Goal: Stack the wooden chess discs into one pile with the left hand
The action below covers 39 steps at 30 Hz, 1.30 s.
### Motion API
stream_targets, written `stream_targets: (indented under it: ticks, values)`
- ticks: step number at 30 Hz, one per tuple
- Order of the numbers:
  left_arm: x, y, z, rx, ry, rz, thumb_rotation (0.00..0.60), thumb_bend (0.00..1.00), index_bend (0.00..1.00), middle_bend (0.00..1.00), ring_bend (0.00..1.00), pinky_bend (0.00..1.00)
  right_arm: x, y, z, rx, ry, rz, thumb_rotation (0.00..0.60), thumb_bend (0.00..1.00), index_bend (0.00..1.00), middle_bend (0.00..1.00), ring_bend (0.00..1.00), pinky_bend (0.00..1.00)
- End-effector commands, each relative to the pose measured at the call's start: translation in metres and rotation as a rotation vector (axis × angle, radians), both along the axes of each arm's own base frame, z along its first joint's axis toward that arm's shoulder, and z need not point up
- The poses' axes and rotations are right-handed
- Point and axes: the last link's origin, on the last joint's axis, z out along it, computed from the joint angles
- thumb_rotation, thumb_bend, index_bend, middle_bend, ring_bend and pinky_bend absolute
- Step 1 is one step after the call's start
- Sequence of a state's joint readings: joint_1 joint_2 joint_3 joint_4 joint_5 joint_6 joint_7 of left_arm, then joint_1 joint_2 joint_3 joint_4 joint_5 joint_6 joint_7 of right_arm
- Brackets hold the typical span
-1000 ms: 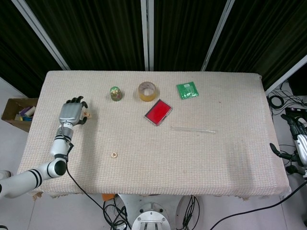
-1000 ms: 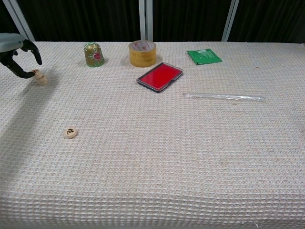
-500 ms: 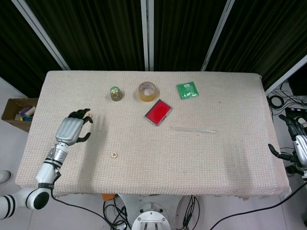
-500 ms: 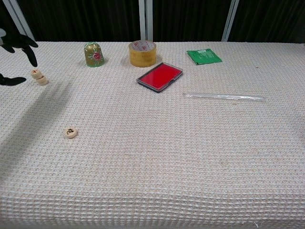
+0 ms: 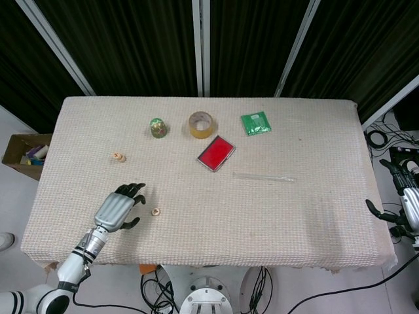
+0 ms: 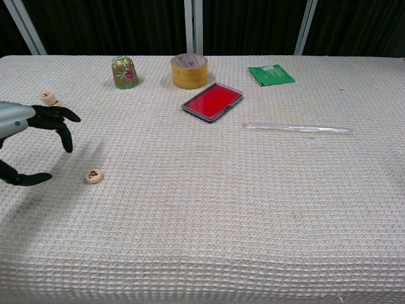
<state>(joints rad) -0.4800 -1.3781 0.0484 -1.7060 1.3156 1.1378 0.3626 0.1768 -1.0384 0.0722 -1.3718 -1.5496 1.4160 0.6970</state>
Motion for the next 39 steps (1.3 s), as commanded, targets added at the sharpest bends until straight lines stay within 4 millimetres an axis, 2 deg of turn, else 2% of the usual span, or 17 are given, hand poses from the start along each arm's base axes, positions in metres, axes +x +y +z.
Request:
stream_targets:
  ticks: [1,10,16,30,39]
  values:
    - [0.004,-0.002,-0.008,-0.017,0.000,0.000,0.600,0.28,0.37,0.09,0.10,0.18,0.000,0.000,0.000,0.000,0.000,0.000,0.600,0.26,0.00,0.09,0.00,0.00]
    - [0.017,0.011,-0.032,-0.010,0.005,-0.013,0.600,0.32,0.37,0.09,0.10,0.18,-0.002,0.001,0.001,-0.001,-0.001,-0.003,0.600,0.26,0.00,0.09,0.00,0.00]
    - [0.023,0.012,-0.042,-0.024,0.004,-0.017,0.600,0.33,0.38,0.09,0.10,0.18,-0.004,0.003,0.002,-0.006,0.000,-0.013,0.600,0.26,0.00,0.09,0.00,0.00]
    - [0.019,0.012,-0.049,-0.033,0.014,0.001,0.600,0.36,0.41,0.09,0.10,0.18,-0.006,0.005,0.004,-0.009,0.002,-0.023,0.600,0.26,0.00,0.09,0.00,0.00]
    - [0.016,0.015,-0.049,-0.012,-0.006,0.013,0.600,0.43,0.53,0.10,0.10,0.18,-0.005,0.005,0.005,-0.010,0.004,-0.023,0.600,0.26,0.00,0.09,0.00,0.00]
